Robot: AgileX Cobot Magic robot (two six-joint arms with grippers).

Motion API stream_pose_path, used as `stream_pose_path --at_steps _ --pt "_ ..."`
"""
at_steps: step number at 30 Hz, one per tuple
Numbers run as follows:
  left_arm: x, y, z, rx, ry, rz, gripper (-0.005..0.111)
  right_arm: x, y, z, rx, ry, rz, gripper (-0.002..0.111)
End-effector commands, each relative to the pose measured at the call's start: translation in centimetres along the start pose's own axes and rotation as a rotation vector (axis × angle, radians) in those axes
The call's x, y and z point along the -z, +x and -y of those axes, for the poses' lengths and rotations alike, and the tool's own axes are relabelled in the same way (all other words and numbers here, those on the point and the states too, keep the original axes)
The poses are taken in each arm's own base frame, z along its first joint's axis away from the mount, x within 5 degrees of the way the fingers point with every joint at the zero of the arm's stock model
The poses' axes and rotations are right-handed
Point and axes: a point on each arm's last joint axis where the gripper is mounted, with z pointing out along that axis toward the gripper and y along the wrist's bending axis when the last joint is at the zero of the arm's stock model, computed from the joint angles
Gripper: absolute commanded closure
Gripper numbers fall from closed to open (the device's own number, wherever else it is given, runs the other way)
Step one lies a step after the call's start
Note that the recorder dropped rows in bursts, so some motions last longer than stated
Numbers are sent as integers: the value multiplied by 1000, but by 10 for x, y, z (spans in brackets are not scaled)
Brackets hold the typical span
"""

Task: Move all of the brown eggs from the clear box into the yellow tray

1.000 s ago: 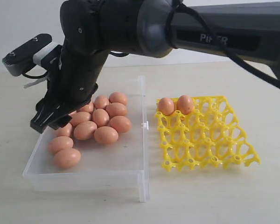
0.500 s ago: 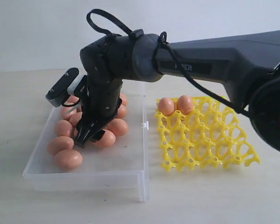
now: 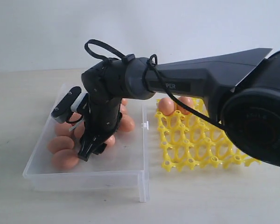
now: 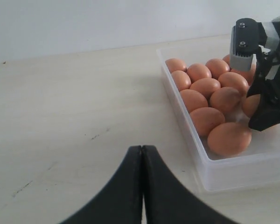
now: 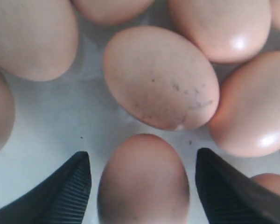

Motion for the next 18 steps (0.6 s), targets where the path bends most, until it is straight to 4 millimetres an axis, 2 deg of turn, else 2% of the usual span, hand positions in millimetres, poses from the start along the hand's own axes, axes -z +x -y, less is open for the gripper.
stream_pose_path --at_steps 1,2,3,4,5,8,10,13,15,18 --pt "1 -2 0 0 3 19 107 -4 1 2 -42 -6 -5 47" --pt "1 -2 0 0 3 19 107 -4 2 2 -58 -12 -12 57" --pt "1 -2 0 0 3 19 107 -4 3 0 -69 -28 -24 79" --pt "1 -2 0 0 3 19 107 -4 3 -1 -73 -36 -27 90" --pt "1 -2 0 0 3 19 107 1 1 -2 -85 -54 -11 107" --pt "1 -2 0 0 3 19 107 22 -10 -1 -115 -70 101 108" --pt "1 -2 0 0 3 19 107 48 -20 3 -128 -44 213 108" --pt "1 -2 0 0 3 19 107 87 -24 5 -192 -17 414 108" --pt "1 -2 0 0 3 19 107 115 -11 4 -225 35 558 108" --pt "1 -2 0 0 3 19 107 137 14 9 -258 107 693 108"
